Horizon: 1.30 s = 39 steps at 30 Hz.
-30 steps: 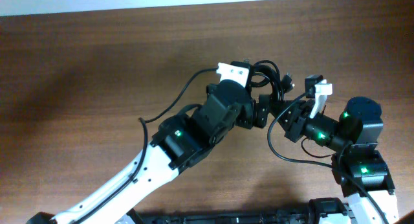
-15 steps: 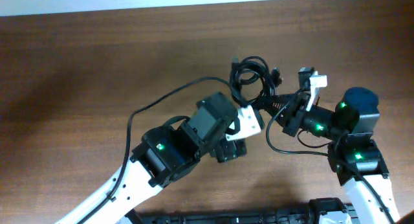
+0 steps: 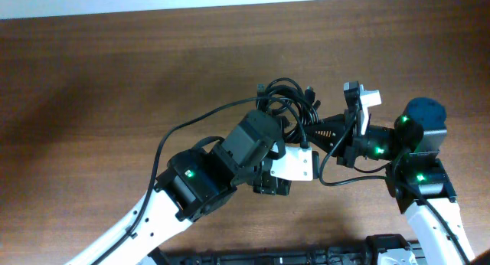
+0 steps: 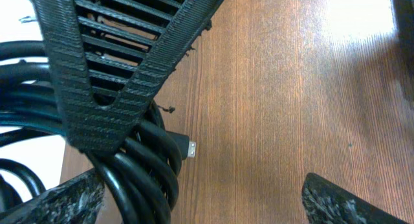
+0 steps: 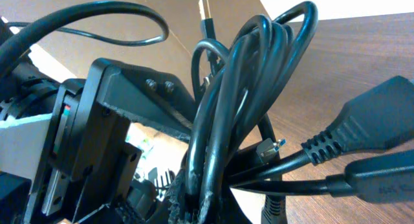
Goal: Untangle cables
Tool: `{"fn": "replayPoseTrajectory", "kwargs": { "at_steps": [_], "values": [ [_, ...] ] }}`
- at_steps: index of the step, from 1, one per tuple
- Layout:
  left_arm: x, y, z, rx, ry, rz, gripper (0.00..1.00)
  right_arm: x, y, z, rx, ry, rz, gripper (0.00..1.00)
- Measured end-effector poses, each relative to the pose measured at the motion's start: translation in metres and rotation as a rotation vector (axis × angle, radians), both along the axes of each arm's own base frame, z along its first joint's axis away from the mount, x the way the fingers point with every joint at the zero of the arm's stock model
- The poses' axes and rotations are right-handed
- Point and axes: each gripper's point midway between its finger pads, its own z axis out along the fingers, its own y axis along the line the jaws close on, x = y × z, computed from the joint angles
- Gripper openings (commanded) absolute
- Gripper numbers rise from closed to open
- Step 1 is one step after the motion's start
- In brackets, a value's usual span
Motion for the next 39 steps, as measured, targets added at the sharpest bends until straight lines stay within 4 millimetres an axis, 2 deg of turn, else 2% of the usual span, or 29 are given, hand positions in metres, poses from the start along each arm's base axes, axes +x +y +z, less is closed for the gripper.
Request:
{"fn": "replayPoseTrajectory", "kwargs": {
  "at_steps": [4,5,7,20,29,30,34,35,37,39],
  "values": [
    [0.001,0.0,0.001,0.001,-0.009,0.001,0.19,-0.005,0.001,0.001,0.006,-0.003,0.028,0.04],
    [0.005,0.001,0.002,0.0,-0.021,0.012,0.08,-0.006,0.002,0.001,0.008,0.0,0.038,0.04],
    [0.008,0.003,0.004,0.0,-0.031,0.026,0.0,-0.008,0.003,0.001,0.009,-0.003,0.048,0.04],
    [0.009,0.003,0.007,-0.035,-0.023,0.056,0.0,0.0,0.0,-0.006,-0.007,0.066,-0.008,0.04],
    [0.004,0.006,0.017,-0.077,-0.034,0.051,0.0,-0.002,0.002,-0.001,-0.008,0.064,-0.004,0.04],
    [0.005,0.006,0.017,-0.079,-0.036,0.051,0.03,-0.001,0.002,0.0,-0.009,0.06,-0.006,0.04],
    [0.007,0.004,0.021,-0.102,-0.049,0.051,0.41,0.005,0.0,-0.001,-0.02,0.062,-0.044,0.04],
    [0.006,0.001,0.034,-0.151,-0.065,0.047,0.49,0.012,-0.003,-0.007,-0.031,0.078,-0.078,0.04],
    [-0.007,-0.003,0.061,-0.236,-0.085,-0.003,0.51,0.021,-0.007,-0.025,-0.053,0.131,-0.128,0.04],
    [-0.014,-0.003,0.074,-0.271,-0.095,-0.025,0.52,0.024,-0.008,-0.029,-0.06,0.141,-0.147,0.04]
  ]
}}
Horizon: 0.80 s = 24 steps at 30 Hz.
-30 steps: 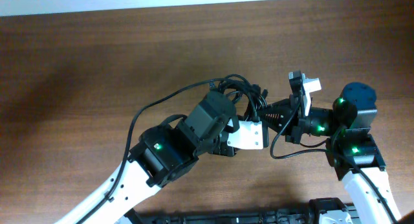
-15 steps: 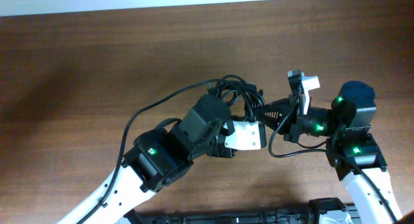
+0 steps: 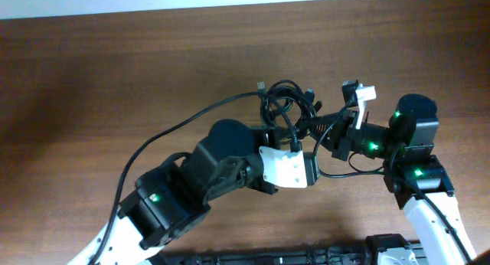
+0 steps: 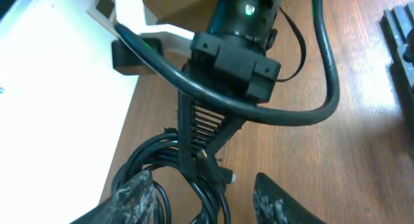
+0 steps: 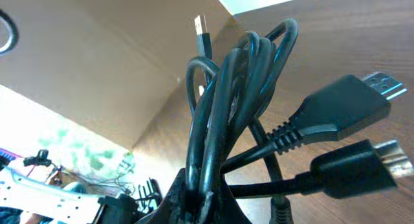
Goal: Untangle cables
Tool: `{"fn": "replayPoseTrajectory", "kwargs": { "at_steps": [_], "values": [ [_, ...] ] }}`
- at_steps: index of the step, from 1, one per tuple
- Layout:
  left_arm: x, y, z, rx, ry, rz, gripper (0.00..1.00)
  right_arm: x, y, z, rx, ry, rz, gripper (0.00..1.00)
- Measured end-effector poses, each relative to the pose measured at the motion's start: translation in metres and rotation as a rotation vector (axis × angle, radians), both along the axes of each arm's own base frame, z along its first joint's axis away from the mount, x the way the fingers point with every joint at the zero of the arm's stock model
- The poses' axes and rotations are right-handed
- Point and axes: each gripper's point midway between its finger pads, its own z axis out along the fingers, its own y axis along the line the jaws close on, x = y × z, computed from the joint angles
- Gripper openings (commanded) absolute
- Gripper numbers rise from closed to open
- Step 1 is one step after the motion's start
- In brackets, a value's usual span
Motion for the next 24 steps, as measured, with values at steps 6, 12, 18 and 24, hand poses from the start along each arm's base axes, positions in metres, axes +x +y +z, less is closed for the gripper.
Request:
{"fn": "replayPoseTrajectory", "kwargs": {
  "at_steps": [6,12,18,24],
  "values": [
    [-0.003,0.004,-0.011,0.04,0.03,0.001,0.54,0.002,-0.001,0.001,-0.003,-0.008,-0.007,0.04],
    [0.008,0.002,-0.036,0.12,0.064,0.037,0.54,-0.01,0.007,0.024,0.049,-0.112,0.1,0.04],
    [0.011,-0.001,-0.046,0.145,0.08,0.039,0.49,-0.017,0.01,0.029,0.07,-0.124,0.148,0.04],
    [0.025,0.008,-0.047,0.161,0.064,0.144,0.66,-0.021,0.011,0.03,0.077,-0.126,0.169,0.04]
  ]
}}
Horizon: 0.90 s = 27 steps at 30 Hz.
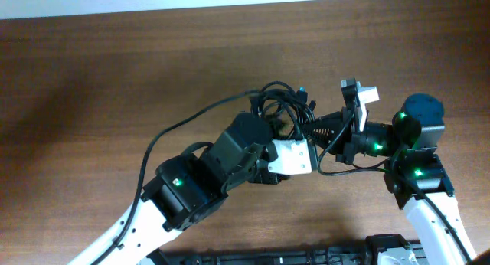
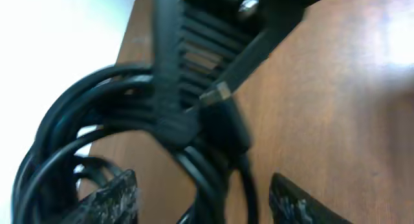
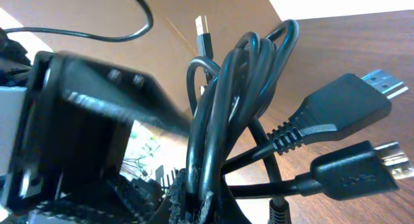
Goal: Untangle cables
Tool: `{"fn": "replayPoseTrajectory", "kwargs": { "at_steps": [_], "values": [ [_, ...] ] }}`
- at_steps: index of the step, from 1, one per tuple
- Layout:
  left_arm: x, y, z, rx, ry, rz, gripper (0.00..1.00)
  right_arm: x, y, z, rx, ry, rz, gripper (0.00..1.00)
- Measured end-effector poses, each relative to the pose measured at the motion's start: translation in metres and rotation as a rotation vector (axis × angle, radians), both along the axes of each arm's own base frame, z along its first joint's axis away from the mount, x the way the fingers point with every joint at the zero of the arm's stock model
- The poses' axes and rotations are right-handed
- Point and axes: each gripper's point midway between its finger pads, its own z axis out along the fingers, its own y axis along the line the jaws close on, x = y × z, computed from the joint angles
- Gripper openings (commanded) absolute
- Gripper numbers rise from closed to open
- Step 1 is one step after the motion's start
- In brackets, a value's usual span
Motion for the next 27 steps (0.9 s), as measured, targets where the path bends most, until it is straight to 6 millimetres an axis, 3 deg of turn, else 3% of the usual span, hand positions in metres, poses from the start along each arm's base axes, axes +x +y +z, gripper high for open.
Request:
{"fn": "replayPoseTrajectory", "kwargs": {
  "at_steps": [4,5,8,12,17,24,27],
  "values": [
    [0.008,0.006,0.0,-0.023,0.026,0.098,0.63,-0.003,0.001,0.004,0.007,-0.024,0.022,0.04],
    [0.008,0.006,0.0,-0.029,0.033,0.104,0.51,-0.003,0.001,0.005,0.008,-0.026,0.025,0.04],
    [0.003,0.001,0.001,-0.056,0.066,0.086,0.44,-0.004,0.001,0.006,0.01,-0.032,0.032,0.04],
    [-0.004,-0.006,0.003,-0.088,0.097,0.046,0.14,-0.006,0.002,0.006,0.013,-0.031,0.043,0.04],
    [-0.002,-0.007,0.003,-0.098,0.106,0.054,0.0,-0.003,0.0,0.006,0.01,-0.031,0.026,0.04],
    [0.0,-0.007,0.004,-0.102,0.1,0.062,0.0,-0.002,0.0,0.005,0.008,-0.029,0.016,0.04],
    [0.001,-0.006,0.005,-0.101,0.095,0.068,0.0,0.002,-0.003,-0.005,-0.005,0.057,-0.036,0.04]
  ]
}}
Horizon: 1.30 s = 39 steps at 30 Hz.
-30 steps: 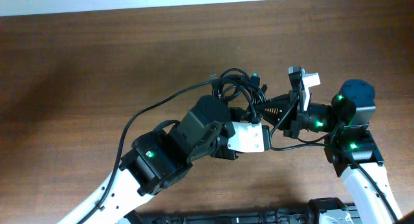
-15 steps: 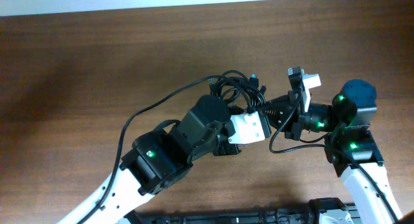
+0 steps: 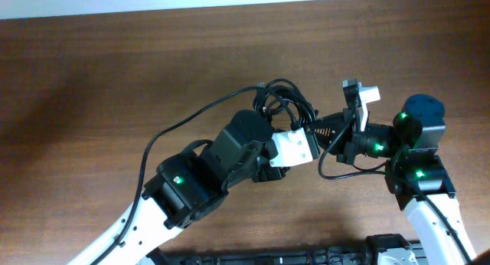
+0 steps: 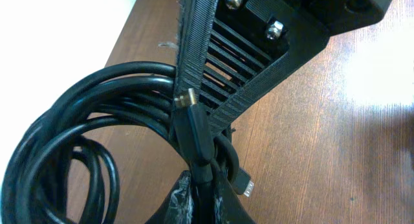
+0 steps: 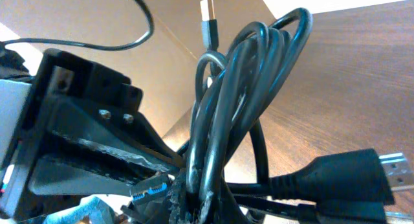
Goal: Untangle cables
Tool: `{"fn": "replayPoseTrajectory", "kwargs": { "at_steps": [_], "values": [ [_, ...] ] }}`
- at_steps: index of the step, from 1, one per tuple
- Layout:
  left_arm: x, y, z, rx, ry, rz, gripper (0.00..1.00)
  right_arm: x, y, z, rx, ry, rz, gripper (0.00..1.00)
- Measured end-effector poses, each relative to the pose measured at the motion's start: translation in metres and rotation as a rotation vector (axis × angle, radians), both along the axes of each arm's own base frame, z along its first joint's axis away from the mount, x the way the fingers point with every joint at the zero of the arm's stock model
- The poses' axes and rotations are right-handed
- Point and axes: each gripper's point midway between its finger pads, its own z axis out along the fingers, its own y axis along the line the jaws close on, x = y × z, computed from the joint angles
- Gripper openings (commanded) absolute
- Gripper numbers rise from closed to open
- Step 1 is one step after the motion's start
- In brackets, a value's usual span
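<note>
A tangled bundle of black cables point(image 3: 285, 103) hangs between both grippers over the brown table point(image 3: 115, 73). My right gripper point(image 5: 207, 193) is shut on several strands of the bundle point(image 5: 239, 101); a USB plug point(image 5: 207, 17) sticks up above it and an HDMI-type plug point(image 5: 349, 173) lies at the right. My left gripper point(image 4: 200, 188) is shut on one black cable just below its metal-tipped plug point(image 4: 189, 117), right against the ribbed fingers point(image 4: 236, 75) of the right gripper. A small connector point(image 4: 244, 185) hangs beside the left gripper.
A long black lead point(image 3: 184, 125) runs from the bundle down along the left arm. The left arm's white camera housing point(image 3: 298, 146) sits close to the right gripper point(image 3: 320, 132). A pale wall edge borders the table at the back.
My left gripper, then open with its fingers either side of the cables, is now shut on one cable below its plug. The right gripper keeps its hold on the bundle.
My left gripper was open close under the bundle held by the right gripper. Then it was drawn back, still open, with the right gripper seen from a distance. Then it was close again and open, and now it is shut on one cable.
</note>
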Motion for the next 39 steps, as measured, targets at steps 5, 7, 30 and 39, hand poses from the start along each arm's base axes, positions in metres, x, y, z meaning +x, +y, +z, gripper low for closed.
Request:
{"fn": "replayPoseTrajectory", "kwargs": {
  "at_steps": [5,7,30,39],
  "values": [
    [-0.007,0.013,0.026,-0.054,-0.052,0.011,0.0,0.004,-0.001,-0.005,-0.015,0.031,-0.038,0.04],
    [-0.008,0.014,0.029,-0.062,-0.058,0.012,0.0,0.005,-0.001,-0.006,-0.017,0.036,-0.045,0.04],
    [-0.011,0.067,0.085,-0.141,-0.234,0.169,0.42,0.027,-0.015,-0.029,-0.088,0.122,-0.215,0.04],
    [0.005,0.069,0.056,-0.034,-0.191,0.243,0.58,0.026,-0.01,-0.015,-0.053,0.05,-0.168,0.04]
  ]
}}
